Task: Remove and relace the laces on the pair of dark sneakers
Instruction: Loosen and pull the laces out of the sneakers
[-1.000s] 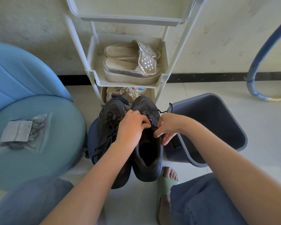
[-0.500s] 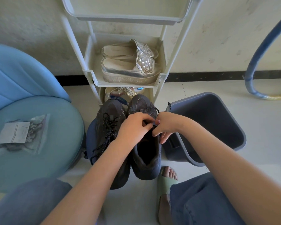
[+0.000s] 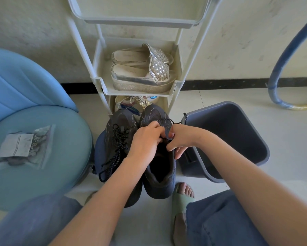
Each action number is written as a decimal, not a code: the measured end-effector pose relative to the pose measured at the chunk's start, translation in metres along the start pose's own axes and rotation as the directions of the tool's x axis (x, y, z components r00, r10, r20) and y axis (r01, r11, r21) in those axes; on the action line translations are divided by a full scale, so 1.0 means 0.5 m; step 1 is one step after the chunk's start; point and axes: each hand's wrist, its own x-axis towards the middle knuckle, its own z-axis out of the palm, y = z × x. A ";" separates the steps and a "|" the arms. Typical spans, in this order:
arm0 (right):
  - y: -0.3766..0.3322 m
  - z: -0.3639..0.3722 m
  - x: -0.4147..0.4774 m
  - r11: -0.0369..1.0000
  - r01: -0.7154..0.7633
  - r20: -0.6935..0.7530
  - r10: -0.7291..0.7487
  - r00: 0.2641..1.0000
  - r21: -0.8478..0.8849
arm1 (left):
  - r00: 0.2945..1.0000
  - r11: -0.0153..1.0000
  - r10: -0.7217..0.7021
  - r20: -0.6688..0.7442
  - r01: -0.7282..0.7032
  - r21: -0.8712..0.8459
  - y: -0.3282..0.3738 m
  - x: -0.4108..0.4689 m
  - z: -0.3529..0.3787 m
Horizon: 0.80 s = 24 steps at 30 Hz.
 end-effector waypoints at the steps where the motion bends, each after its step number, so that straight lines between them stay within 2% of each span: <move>1: 0.001 0.001 0.000 1.000 -0.006 0.009 0.005 1.000 0.024 | 1.000 1.000 -0.019 -0.004 0.019 0.001 0.002 0.001 -0.001; 3: -0.002 0.001 -0.002 0.999 -0.031 0.006 0.031 1.000 0.034 | 0.994 0.992 -0.100 -0.032 0.098 -0.077 0.005 -0.005 -0.002; 6: -0.006 0.001 -0.008 0.999 -0.029 0.002 0.029 1.000 0.024 | 0.944 0.922 -0.257 -0.208 0.175 -0.345 -0.009 -0.009 0.002; 7: -0.006 0.001 -0.008 0.999 -0.029 -0.001 0.029 1.000 0.034 | 0.899 0.858 -0.346 -0.267 0.189 -0.478 -0.018 -0.009 0.003; 8: -0.007 0.001 -0.009 0.999 -0.037 -0.001 0.037 0.999 0.020 | 0.837 0.744 -0.467 -0.287 0.196 -0.639 -0.028 -0.006 -0.002; 9: -0.007 0.002 -0.010 0.999 -0.041 -0.008 0.041 0.999 -0.006 | 0.771 0.589 -0.585 -0.251 0.192 -0.785 -0.036 -0.003 -0.009; 10: -0.007 0.001 -0.010 0.999 -0.041 -0.011 0.041 0.999 -0.031 | 0.720 0.482 -0.659 -0.215 0.185 -0.856 -0.039 -0.002 -0.014; 11: -0.004 0.001 -0.010 0.999 -0.042 -0.011 0.042 0.999 -0.030 | 0.706 0.490 -0.670 -0.230 0.187 -0.852 -0.037 -0.001 -0.017; 12: -0.002 0.000 -0.013 0.999 -0.051 -0.006 0.051 0.999 -0.006 | 0.736 0.604 -0.615 -0.283 0.209 -0.769 -0.033 0.000 -0.020; 14: -0.002 -0.001 -0.015 0.997 -0.048 0.022 0.047 0.999 0.055 | 0.897 0.890 -0.336 -0.288 0.202 -0.408 -0.017 -0.005 -0.025; 15: -0.002 -0.001 -0.016 0.997 -0.041 0.031 0.039 0.999 0.068 | 0.957 0.945 -0.203 -0.205 0.136 -0.297 -0.011 -0.005 -0.026; 17: -0.002 -0.001 -0.019 0.998 -0.026 0.022 0.025 0.999 0.060 | 0.995 0.956 -0.101 -0.016 0.093 -0.277 0.002 -0.006 -0.030; 18: -0.003 0.000 -0.020 0.998 -0.025 0.016 0.024 1.000 0.053 | 0.996 0.969 -0.088 0.021 0.091 -0.229 0.003 -0.006 -0.029; 21: -0.007 0.001 -0.020 0.999 -0.016 0.027 0.015 1.000 0.047 | 0.999 0.999 -0.029 0.037 0.031 -0.044 -0.005 -0.005 -0.017; 24: -0.009 0.001 -0.019 0.999 -0.009 0.029 0.008 1.000 0.049 | 0.999 0.997 -0.029 0.044 0.032 -0.067 -0.016 0.005 -0.013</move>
